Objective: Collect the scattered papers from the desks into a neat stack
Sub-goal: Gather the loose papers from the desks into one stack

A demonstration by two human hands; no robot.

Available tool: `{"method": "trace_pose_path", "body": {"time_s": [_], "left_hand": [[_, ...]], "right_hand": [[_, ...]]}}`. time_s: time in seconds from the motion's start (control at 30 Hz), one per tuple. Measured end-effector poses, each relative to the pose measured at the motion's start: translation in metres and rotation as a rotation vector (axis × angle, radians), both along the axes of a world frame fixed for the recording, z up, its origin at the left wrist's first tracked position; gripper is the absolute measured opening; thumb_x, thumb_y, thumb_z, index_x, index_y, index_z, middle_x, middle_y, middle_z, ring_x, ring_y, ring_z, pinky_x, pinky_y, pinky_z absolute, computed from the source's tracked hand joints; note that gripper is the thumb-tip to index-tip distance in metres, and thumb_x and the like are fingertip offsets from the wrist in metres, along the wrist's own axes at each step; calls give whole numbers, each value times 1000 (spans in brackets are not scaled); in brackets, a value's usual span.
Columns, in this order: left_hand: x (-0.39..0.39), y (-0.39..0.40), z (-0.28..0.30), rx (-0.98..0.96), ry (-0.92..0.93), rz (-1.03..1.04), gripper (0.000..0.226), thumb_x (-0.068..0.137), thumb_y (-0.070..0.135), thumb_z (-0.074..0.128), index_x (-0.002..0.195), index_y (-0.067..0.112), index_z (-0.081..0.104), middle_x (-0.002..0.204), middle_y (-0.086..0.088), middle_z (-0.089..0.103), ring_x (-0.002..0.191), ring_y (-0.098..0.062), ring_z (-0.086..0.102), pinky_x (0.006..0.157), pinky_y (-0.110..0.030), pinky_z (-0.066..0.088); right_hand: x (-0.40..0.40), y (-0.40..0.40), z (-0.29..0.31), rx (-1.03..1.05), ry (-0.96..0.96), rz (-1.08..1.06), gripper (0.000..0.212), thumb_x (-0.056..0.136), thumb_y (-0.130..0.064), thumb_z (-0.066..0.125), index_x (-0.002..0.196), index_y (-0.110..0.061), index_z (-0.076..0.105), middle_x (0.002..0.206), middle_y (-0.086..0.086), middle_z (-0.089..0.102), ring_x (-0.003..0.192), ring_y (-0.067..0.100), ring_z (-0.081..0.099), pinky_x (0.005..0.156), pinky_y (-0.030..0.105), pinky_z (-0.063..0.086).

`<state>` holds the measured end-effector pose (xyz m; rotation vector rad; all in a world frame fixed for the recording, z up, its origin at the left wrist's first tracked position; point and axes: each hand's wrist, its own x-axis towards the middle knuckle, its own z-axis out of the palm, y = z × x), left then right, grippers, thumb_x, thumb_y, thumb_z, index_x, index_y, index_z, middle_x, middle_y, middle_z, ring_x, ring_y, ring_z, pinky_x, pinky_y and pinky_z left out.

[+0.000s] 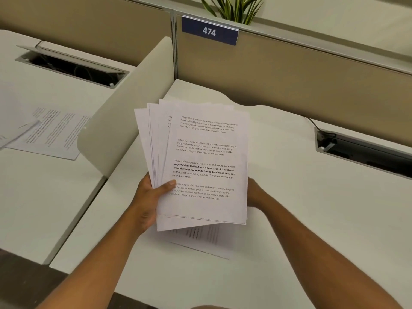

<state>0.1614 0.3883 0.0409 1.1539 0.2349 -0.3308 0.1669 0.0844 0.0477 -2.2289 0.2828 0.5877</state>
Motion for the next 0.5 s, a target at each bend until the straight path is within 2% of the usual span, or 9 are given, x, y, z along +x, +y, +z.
{"method": "trace_pose_path", "body": {"time_s": [0.07, 0.17, 0.27, 0.4, 0.5], "left_hand": [[0, 0, 0, 7, 5, -11, 49, 96, -3, 75, 141, 16, 70, 132, -7, 84, 116, -29, 83, 88, -38, 70], [0, -3, -1, 16, 9, -17, 48, 96, -3, 75, 140, 17, 71, 132, -8, 84, 116, -29, 83, 89, -39, 70], [1, -7, -2, 33, 17, -15, 49, 96, -1, 76, 140, 17, 71, 133, -7, 84, 116, -30, 83, 88, -39, 70], [3, -19, -3, 42, 17, -3, 53, 97, -1, 76, 146, 16, 68, 134, -7, 83, 118, -30, 82, 88, -38, 70], [4, -31, -5, 40, 19, 23, 55, 98, -4, 74, 149, 15, 66, 136, -5, 83, 119, -28, 82, 90, -37, 70]], "right_hand": [[-3, -18, 6, 125, 35, -18, 29, 92, 1, 68, 121, -1, 72, 120, 22, 75, 96, 32, 74, 77, 43, 65], [-20, -60, 14, 299, 69, -208, 30, 93, 8, 70, 122, 3, 67, 112, 27, 72, 84, 30, 72, 64, 39, 66], [-49, -101, 13, 402, -27, -441, 27, 94, 9, 69, 121, 3, 67, 108, 28, 71, 75, 23, 77, 62, 35, 67], [-103, -148, 13, 430, -269, -836, 21, 95, 8, 69, 107, -8, 73, 118, 29, 72, 90, 32, 74, 66, 26, 66], [-140, -171, 20, 481, -424, -1093, 23, 96, 6, 69, 113, -9, 71, 127, 26, 70, 92, 26, 75, 68, 18, 64]]}}
